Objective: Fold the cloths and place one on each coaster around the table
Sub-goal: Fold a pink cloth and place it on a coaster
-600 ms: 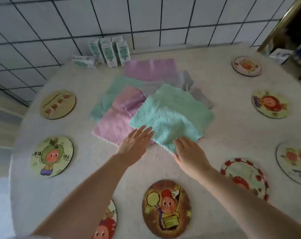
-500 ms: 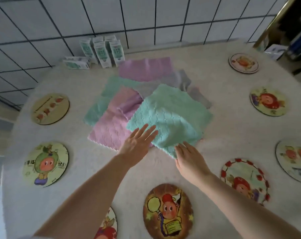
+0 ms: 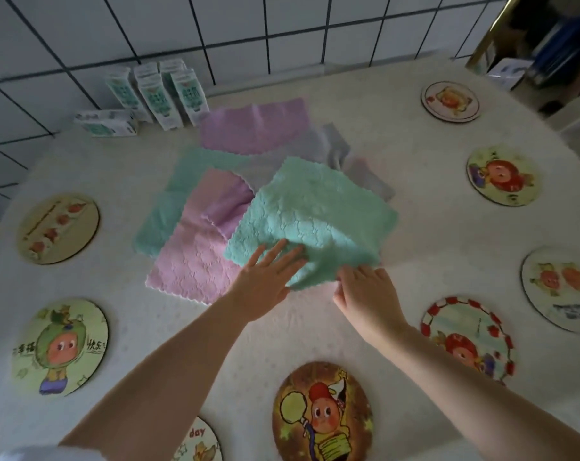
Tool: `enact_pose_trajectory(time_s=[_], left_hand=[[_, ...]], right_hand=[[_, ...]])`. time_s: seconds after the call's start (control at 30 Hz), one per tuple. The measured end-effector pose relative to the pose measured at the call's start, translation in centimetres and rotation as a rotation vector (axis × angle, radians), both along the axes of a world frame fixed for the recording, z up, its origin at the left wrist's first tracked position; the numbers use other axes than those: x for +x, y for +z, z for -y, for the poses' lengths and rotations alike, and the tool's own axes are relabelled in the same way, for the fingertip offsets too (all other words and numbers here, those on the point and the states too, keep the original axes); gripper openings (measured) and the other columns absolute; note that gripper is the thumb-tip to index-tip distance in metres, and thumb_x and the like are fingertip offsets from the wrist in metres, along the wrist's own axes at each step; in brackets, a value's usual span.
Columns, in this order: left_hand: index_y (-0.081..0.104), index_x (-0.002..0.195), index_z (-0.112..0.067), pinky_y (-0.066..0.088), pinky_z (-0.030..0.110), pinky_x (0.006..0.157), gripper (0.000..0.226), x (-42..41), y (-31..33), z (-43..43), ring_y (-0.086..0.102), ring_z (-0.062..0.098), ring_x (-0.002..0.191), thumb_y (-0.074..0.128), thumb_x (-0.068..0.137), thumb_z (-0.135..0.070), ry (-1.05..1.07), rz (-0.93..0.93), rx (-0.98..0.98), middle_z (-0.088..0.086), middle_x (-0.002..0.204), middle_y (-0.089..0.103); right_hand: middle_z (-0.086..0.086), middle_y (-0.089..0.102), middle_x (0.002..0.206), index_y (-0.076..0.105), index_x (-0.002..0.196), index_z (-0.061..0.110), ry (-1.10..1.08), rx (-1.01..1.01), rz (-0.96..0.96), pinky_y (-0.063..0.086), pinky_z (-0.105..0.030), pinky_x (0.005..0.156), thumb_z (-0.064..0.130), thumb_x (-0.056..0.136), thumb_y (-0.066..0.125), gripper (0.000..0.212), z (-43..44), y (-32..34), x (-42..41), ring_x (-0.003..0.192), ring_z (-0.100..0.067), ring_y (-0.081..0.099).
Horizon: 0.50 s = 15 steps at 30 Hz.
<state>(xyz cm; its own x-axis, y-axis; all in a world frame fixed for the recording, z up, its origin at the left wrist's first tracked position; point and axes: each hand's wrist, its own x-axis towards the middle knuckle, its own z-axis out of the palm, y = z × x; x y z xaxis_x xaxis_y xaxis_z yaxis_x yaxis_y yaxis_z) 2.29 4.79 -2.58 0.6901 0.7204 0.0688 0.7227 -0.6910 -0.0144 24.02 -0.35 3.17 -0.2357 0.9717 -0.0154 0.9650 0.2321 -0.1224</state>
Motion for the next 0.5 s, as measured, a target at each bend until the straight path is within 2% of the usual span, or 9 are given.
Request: enact_pose_trajectory(time_s=[0.1, 0.17, 0.23, 0.3, 0.37, 0.43, 0.5], left_hand=[[0.062, 0.122, -0.013, 0.045, 0.042, 0.102, 0.038, 0.6, 1.6, -0.8, 0.059, 0.024, 0.117, 0.063, 0.085, -0.024, 0.041, 0.272, -0.014, 0.003, 0.126, 0.063], [0.068, 0.11, -0.011, 0.053, 0.042, 0.091, 0.029, 0.7, 2.9, -1.6, 0.066, 0.024, 0.102, 0.065, 0.085, -0.024, 0.082, 0.331, -0.044, 0.005, 0.11, 0.07], [0.067, 0.112, -0.011, 0.056, 0.042, 0.085, 0.039, 0.7, 4.3, -2.0, 0.067, 0.025, 0.095, 0.05, 0.091, -0.038, 0.147, 0.357, -0.151, 0.005, 0.107, 0.071], [0.062, 0.12, -0.012, 0.055, 0.04, 0.084, 0.054, 0.8, 5.3, -2.1, 0.066, 0.023, 0.092, 0.036, 0.092, -0.05, 0.166, 0.354, -0.216, 0.005, 0.107, 0.07], [0.057, 0.126, -0.013, 0.053, 0.039, 0.088, 0.055, 0.6, 5.8, -2.0, 0.065, 0.022, 0.093, 0.048, 0.088, -0.052, 0.126, 0.299, -0.18, 0.005, 0.109, 0.069], [0.058, 0.123, -0.01, 0.055, 0.04, 0.085, 0.047, 0.4, 5.8, -2.2, 0.067, 0.024, 0.091, 0.07, 0.081, -0.028, 0.134, 0.276, -0.132, 0.007, 0.106, 0.07], [0.063, 0.118, -0.009, 0.059, 0.039, 0.075, 0.042, 0.3, 6.3, -2.7, 0.069, 0.026, 0.085, 0.069, 0.077, 0.001, 0.23, 0.325, -0.152, 0.009, 0.101, 0.071]], right_hand=[[0.006, 0.053, 0.06, 0.052, 0.084, 0.016, -0.051, 0.048, -0.093, 0.041, -0.034, 0.062, 0.014, 0.083, 0.05, 0.002, -1.4, 2.6, 1.2, 0.059, -0.018, 0.049], [0.005, 0.052, 0.055, 0.052, 0.085, 0.015, -0.06, 0.116, -0.123, 0.041, -0.033, 0.057, 0.018, 0.086, 0.041, 0.011, -2.4, 4.3, 2.0, 0.053, -0.017, 0.048], [0.003, 0.051, 0.051, 0.052, 0.083, 0.013, -0.048, 0.213, -0.153, 0.037, -0.028, 0.048, 0.019, 0.085, 0.037, 0.017, -3.4, 6.0, 2.8, 0.047, -0.018, 0.047], [0.003, 0.045, 0.047, 0.052, 0.082, 0.012, -0.055, 0.269, -0.187, 0.029, -0.023, 0.039, 0.02, 0.087, 0.036, 0.018, -4.2, 7.5, 3.4, 0.038, -0.016, 0.042], [0.005, 0.039, 0.044, 0.051, 0.082, 0.01, -0.079, 0.312, -0.211, 0.022, -0.02, 0.035, 0.016, 0.089, 0.043, 0.012, -4.9, 8.8, 3.8, 0.033, -0.014, 0.036], [0.003, 0.042, 0.043, 0.051, 0.085, 0.008, -0.078, 0.338, -0.247, 0.028, -0.022, 0.034, 0.009, 0.087, 0.054, 0.004, -5.6, 9.9, 3.8, 0.033, -0.017, 0.042], [0.0, 0.054, 0.048, 0.049, 0.089, 0.007, -0.058, 0.306, -0.347, 0.04, -0.029, 0.036, 0.008, 0.09, 0.053, 0.004, -6.2, 10.9, 3.9, 0.041, -0.02, 0.057]])
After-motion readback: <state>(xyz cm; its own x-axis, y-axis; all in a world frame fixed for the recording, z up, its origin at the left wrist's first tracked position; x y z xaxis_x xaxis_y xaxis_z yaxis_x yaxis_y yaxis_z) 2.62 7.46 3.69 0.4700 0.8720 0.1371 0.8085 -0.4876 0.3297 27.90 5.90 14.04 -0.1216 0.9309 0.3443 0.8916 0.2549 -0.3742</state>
